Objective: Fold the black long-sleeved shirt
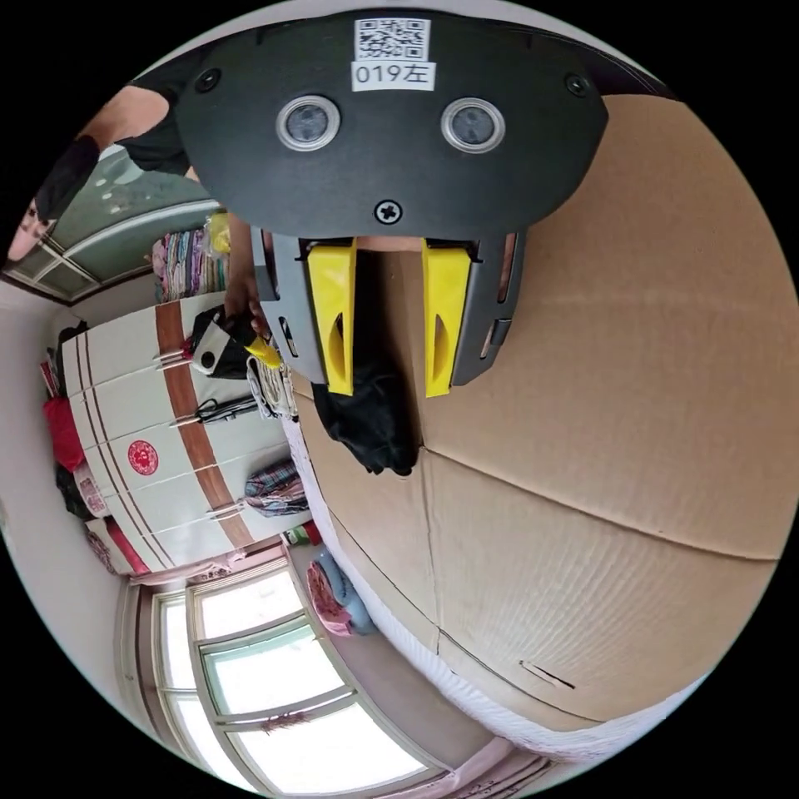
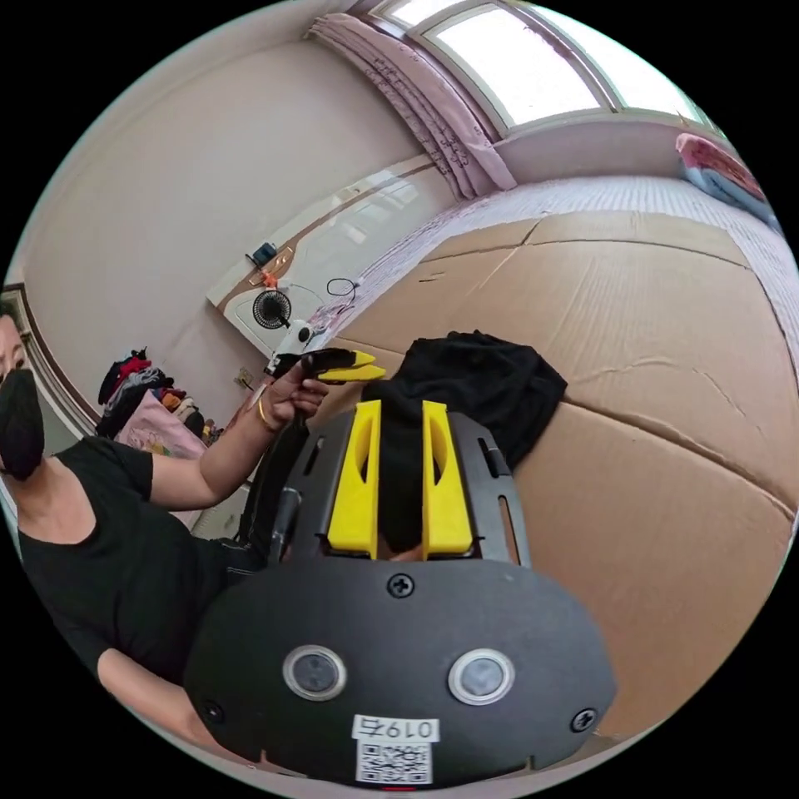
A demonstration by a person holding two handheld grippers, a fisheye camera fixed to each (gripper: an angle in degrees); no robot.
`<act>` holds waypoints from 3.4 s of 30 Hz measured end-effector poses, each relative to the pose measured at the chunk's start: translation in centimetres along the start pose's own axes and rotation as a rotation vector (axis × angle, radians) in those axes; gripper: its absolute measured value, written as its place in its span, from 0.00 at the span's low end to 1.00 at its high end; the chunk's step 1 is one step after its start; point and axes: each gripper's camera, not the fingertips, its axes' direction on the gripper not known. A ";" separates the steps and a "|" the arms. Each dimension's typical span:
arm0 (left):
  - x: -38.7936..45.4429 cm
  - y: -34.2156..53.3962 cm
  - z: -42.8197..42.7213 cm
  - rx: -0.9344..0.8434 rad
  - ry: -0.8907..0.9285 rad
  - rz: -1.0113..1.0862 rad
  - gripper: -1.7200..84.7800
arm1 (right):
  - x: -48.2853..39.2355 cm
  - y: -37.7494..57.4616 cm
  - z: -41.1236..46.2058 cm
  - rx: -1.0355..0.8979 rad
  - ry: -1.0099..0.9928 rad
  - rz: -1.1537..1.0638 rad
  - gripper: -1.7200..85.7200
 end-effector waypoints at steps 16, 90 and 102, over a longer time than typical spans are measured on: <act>7.4 -20.3 7.0 -0.149 -0.218 0.117 0.05 | -15.7 10.7 19.3 -0.159 0.116 -0.328 0.14; 65.5 10.9 -48.8 0.582 -0.209 0.650 0.03 | -28.0 51.7 39.3 0.324 0.846 -0.513 0.01; 63.0 10.0 -46.2 0.563 -0.279 0.719 0.02 | -27.2 52.8 45.6 0.356 1.097 -0.471 0.01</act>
